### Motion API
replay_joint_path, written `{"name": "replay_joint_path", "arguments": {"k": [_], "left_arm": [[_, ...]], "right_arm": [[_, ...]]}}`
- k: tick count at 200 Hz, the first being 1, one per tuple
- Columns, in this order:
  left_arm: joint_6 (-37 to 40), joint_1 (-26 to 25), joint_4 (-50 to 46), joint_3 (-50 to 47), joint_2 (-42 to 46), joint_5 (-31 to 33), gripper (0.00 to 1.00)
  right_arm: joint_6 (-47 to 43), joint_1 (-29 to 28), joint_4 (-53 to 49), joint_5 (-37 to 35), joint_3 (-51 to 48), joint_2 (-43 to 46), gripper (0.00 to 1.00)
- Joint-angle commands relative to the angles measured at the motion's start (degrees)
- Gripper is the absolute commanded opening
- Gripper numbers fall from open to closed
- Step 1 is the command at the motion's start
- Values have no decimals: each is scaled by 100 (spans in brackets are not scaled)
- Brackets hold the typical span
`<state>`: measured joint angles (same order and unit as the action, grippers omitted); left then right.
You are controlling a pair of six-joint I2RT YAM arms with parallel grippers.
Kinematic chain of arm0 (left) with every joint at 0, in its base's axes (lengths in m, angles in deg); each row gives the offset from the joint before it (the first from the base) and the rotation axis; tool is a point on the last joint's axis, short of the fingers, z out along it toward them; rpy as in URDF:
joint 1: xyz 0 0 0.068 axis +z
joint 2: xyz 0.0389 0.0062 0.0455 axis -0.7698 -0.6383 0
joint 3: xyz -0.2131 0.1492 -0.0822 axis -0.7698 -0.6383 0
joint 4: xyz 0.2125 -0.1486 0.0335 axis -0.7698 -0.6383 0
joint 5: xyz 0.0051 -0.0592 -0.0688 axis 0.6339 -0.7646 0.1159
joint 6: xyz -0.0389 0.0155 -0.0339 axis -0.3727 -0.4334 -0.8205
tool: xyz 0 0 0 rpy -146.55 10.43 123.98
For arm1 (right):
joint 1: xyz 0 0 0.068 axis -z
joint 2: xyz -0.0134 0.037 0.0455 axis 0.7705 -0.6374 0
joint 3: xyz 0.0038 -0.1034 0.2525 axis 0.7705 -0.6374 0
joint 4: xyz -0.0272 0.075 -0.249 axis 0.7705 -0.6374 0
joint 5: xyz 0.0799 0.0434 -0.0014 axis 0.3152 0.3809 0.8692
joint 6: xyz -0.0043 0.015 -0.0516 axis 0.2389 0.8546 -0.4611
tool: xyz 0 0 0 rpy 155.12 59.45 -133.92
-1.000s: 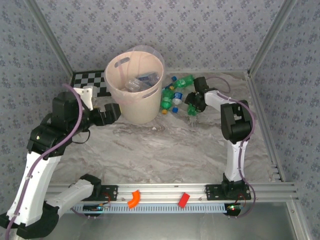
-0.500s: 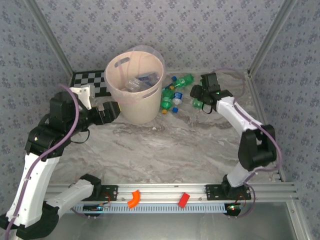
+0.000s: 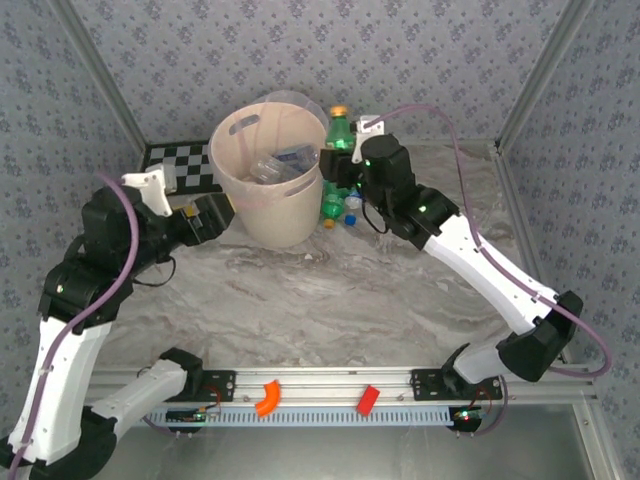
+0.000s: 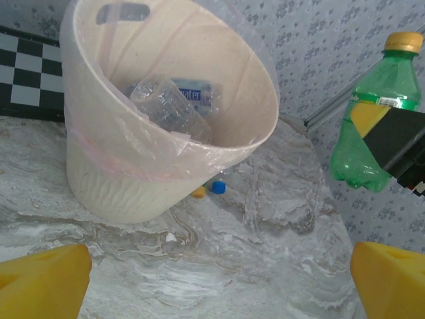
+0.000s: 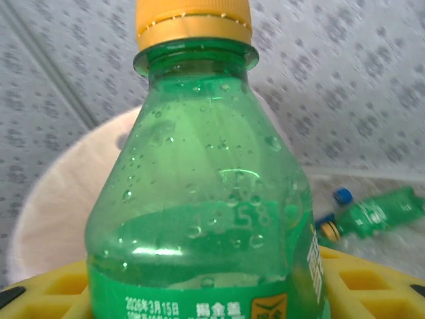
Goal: Put the plastic bottles in the bin
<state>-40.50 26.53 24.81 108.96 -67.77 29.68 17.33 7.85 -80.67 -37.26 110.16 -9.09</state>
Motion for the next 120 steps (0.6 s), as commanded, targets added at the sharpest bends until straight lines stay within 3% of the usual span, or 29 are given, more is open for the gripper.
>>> {"name": "replay_joint_path", "arguments": {"k": [1, 55, 120], "left_arm": [[-40, -36, -6, 180, 239, 85, 100], [238, -36, -719, 299, 631, 243, 100], [106, -36, -1220, 423, 896, 244, 100]], "right_arm": [[-431, -151, 215, -190, 471, -335, 55], [-781, -514, 176, -146, 1781, -1402, 55], [-891, -543, -312, -43, 3152, -2624, 54]]}}
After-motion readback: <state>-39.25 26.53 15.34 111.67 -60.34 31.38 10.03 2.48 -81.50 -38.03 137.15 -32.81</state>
